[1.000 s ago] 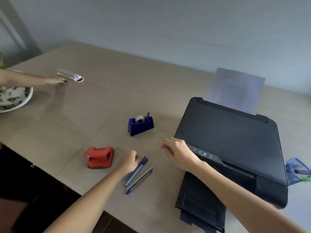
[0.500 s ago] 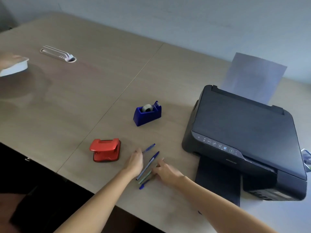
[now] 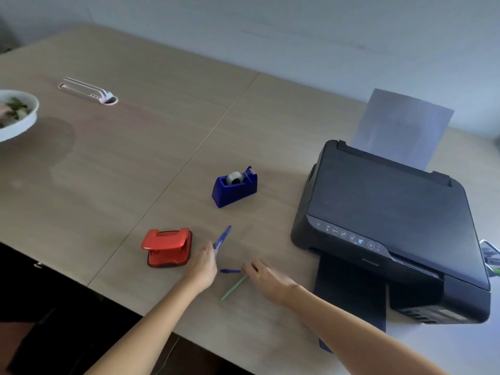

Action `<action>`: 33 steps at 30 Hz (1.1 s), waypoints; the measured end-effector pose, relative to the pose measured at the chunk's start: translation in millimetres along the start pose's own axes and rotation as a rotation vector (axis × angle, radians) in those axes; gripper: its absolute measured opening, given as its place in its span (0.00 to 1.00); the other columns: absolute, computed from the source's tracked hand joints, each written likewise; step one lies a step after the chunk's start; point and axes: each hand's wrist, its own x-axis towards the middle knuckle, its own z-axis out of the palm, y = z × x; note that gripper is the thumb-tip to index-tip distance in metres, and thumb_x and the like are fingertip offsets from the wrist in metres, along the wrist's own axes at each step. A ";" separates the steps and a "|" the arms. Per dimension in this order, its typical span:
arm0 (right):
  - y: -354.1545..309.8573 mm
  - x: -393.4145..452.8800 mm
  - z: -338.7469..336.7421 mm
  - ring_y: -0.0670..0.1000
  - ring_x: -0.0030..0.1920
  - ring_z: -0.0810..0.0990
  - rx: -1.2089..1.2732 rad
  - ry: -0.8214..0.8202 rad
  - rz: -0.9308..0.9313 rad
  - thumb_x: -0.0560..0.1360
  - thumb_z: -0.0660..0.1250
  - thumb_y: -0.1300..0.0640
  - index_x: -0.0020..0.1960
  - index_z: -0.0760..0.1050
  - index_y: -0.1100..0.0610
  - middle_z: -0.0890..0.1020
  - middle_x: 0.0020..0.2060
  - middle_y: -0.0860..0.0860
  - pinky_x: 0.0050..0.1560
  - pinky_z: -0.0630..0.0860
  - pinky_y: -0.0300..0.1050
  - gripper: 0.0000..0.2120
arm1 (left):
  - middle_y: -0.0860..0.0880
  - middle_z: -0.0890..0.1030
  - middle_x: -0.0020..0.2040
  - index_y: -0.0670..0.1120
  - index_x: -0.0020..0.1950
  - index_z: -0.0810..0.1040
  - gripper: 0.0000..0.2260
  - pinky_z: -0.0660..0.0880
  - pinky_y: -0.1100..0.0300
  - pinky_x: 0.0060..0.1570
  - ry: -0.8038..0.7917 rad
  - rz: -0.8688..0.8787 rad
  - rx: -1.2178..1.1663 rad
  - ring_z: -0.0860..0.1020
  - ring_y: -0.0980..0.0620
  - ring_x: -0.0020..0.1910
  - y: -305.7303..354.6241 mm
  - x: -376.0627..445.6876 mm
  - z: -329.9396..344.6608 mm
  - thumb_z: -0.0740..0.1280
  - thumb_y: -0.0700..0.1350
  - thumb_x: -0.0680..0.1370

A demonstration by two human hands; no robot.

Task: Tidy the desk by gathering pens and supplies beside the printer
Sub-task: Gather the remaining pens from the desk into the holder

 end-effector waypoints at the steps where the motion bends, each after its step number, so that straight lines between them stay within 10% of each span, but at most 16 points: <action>1: -3.0 1.6 2.4 0.62 0.55 0.71 -0.038 -0.033 0.005 0.76 0.53 0.67 0.60 0.67 0.63 0.71 0.55 0.63 0.44 0.72 0.55 0.14 | 0.40 0.79 0.42 0.40 0.51 0.70 0.08 0.71 0.50 0.39 -0.007 -0.001 -0.028 0.80 0.37 0.45 0.8 -3.8 -7.7 0.55 0.42 0.83; 6: -2.6 -7.5 5.1 0.62 0.51 0.77 -0.031 -0.095 0.072 0.71 0.66 0.63 0.49 0.74 0.63 0.77 0.48 0.62 0.35 0.76 0.47 0.07 | 0.47 0.74 0.34 0.42 0.50 0.71 0.10 0.72 0.54 0.36 -0.106 -0.073 -0.345 0.73 0.47 0.31 6.6 -15.0 -35.1 0.52 0.43 0.84; 10: 10.2 -32.5 -26.0 0.63 0.53 0.71 0.145 -0.031 0.174 0.77 0.53 0.67 0.58 0.64 0.63 0.72 0.42 0.60 0.45 0.69 0.56 0.10 | 0.50 0.69 0.34 0.48 0.41 0.68 0.13 0.62 0.56 0.32 -0.105 -0.007 -0.346 0.65 0.52 0.28 32.9 -18.3 -61.9 0.51 0.45 0.84; 16: 48.4 -124.2 -129.4 0.54 0.42 0.63 0.441 0.499 0.220 0.76 0.52 0.70 0.43 0.60 0.56 0.70 0.37 0.51 0.39 0.63 0.47 0.10 | 0.45 0.67 0.37 0.39 0.47 0.71 0.11 0.61 0.60 0.31 -0.172 0.229 -0.369 0.62 0.52 0.29 152.9 -14.8 -88.3 0.51 0.39 0.83; 21: 131.7 -233.4 -176.1 0.50 0.45 0.65 0.520 0.948 0.481 0.79 0.54 0.64 0.49 0.66 0.59 0.79 0.46 0.45 0.44 0.64 0.27 0.04 | 0.49 0.76 0.44 0.53 0.69 0.72 0.18 0.66 0.61 0.31 -0.266 0.481 -0.381 0.67 0.53 0.32 305.0 -28.8 -61.3 0.55 0.39 0.83; 27: 255.0 -353.6 -160.3 0.59 0.40 0.76 0.747 1.104 0.958 0.76 0.63 0.60 0.42 0.71 0.57 0.82 0.40 0.58 0.40 0.69 0.47 0.04 | 0.42 0.85 0.46 0.45 0.60 0.81 0.12 0.72 0.63 0.35 -0.259 0.716 -0.196 0.74 0.52 0.31 462.7 -59.1 17.7 0.63 0.39 0.80; 33: 325.0 -402.9 -129.6 0.43 0.34 0.81 0.972 1.245 1.114 0.72 0.69 0.61 0.35 0.76 0.48 0.83 0.26 0.44 0.43 0.75 0.46 0.11 | 0.38 0.85 0.44 0.38 0.46 0.84 0.08 0.78 0.52 0.47 -0.200 0.774 0.011 0.82 0.40 0.45 575.0 -40.1 102.7 0.66 0.38 0.75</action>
